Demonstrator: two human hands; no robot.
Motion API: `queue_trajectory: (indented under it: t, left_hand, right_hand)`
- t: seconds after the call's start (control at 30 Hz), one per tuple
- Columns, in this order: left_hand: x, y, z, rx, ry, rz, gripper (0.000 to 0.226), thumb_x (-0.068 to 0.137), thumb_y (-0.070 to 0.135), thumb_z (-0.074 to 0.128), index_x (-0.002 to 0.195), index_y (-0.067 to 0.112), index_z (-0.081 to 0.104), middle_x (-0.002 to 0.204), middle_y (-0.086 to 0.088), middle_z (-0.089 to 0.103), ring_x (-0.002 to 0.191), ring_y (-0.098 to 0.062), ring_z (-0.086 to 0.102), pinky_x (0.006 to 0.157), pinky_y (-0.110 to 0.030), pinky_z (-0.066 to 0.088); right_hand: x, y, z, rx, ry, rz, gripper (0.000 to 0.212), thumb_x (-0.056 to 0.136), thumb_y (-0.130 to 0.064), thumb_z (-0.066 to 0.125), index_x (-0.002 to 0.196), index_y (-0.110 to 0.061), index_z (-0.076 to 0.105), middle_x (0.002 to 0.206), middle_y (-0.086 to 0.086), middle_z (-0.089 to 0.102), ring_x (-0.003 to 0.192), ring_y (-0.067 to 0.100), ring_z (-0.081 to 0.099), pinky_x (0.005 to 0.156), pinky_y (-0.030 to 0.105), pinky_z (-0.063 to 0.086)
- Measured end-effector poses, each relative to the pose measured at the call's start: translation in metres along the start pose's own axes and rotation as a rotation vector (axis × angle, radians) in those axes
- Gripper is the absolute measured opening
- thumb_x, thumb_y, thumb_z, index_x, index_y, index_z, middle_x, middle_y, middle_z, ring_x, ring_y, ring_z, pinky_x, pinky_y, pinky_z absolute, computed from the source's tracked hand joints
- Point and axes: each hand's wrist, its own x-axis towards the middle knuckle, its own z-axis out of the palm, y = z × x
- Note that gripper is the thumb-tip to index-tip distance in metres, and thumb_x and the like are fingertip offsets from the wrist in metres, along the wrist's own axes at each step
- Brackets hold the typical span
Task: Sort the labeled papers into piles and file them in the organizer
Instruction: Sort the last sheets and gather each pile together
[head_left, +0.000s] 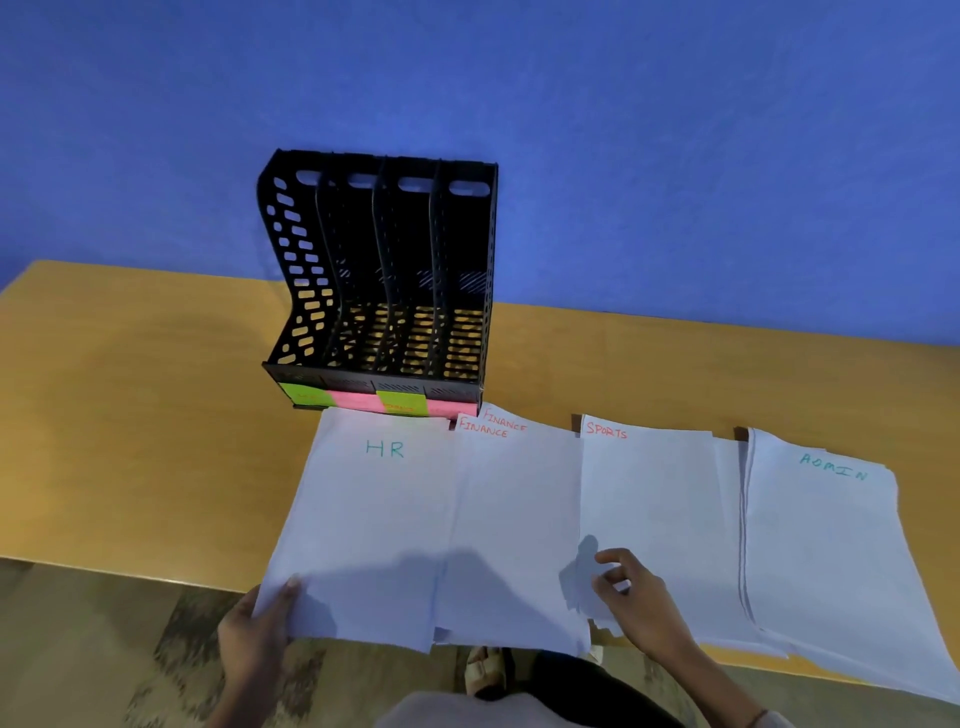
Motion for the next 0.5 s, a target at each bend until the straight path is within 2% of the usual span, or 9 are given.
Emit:
queue_trajectory:
  t: [0.07,0.1,0.2,0.3,0.5]
  left_hand:
    - [0.003,0.0,-0.002,0.011,-0.009,0.024,0.023,0.083,0.017,0.073,0.087,-0.005,0.066,0.078,-0.017,0.064,0.07,-0.024,0.056,0.056,-0.029,0.046]
    - [0.004,0.0,-0.002,0.024,-0.011,0.033,0.022,0.084,0.018,0.073,0.082,-0.002,0.066,0.075,-0.016,0.064,0.068,-0.025,0.056,0.059,-0.032,0.042]
    - [0.005,0.001,-0.001,0.039,-0.009,0.064,0.021,0.086,0.018,0.071,0.076,0.001,0.064,0.07,-0.016,0.062,0.065,-0.025,0.053,0.056,-0.034,0.039]
    - [0.005,0.003,0.004,0.012,-0.04,0.075,0.017,0.086,0.015,0.069,0.083,-0.001,0.065,0.078,-0.017,0.065,0.07,-0.025,0.056,0.063,-0.035,0.042]
    - [0.01,-0.001,0.008,-0.027,-0.021,0.078,0.022,0.085,0.015,0.071,0.098,-0.001,0.064,0.097,-0.021,0.068,0.083,-0.033,0.061,0.074,-0.04,0.048]
  right_hand:
    - [-0.003,-0.001,0.003,-0.028,-0.005,-0.022,0.022,0.096,-0.024,0.056,0.117,-0.025,0.053,0.1,-0.004,0.066,0.088,0.015,0.064,0.06,0.016,0.045]
    - [-0.004,-0.001,0.003,-0.038,-0.007,-0.029,0.022,0.096,-0.024,0.055,0.118,-0.025,0.053,0.1,-0.005,0.066,0.089,0.015,0.064,0.059,0.015,0.045]
    - [-0.007,-0.002,0.004,-0.051,-0.008,-0.035,0.021,0.096,-0.024,0.055,0.117,-0.026,0.053,0.1,-0.007,0.065,0.09,0.015,0.064,0.061,0.016,0.045]
    - [-0.01,-0.002,0.005,-0.059,-0.009,-0.042,0.02,0.096,-0.024,0.055,0.115,-0.027,0.053,0.099,-0.008,0.064,0.09,0.014,0.064,0.063,0.016,0.045]
    - [-0.016,-0.001,0.006,-0.071,0.002,-0.05,0.016,0.095,-0.024,0.056,0.11,-0.03,0.055,0.091,-0.016,0.063,0.084,0.007,0.065,0.067,0.016,0.047]
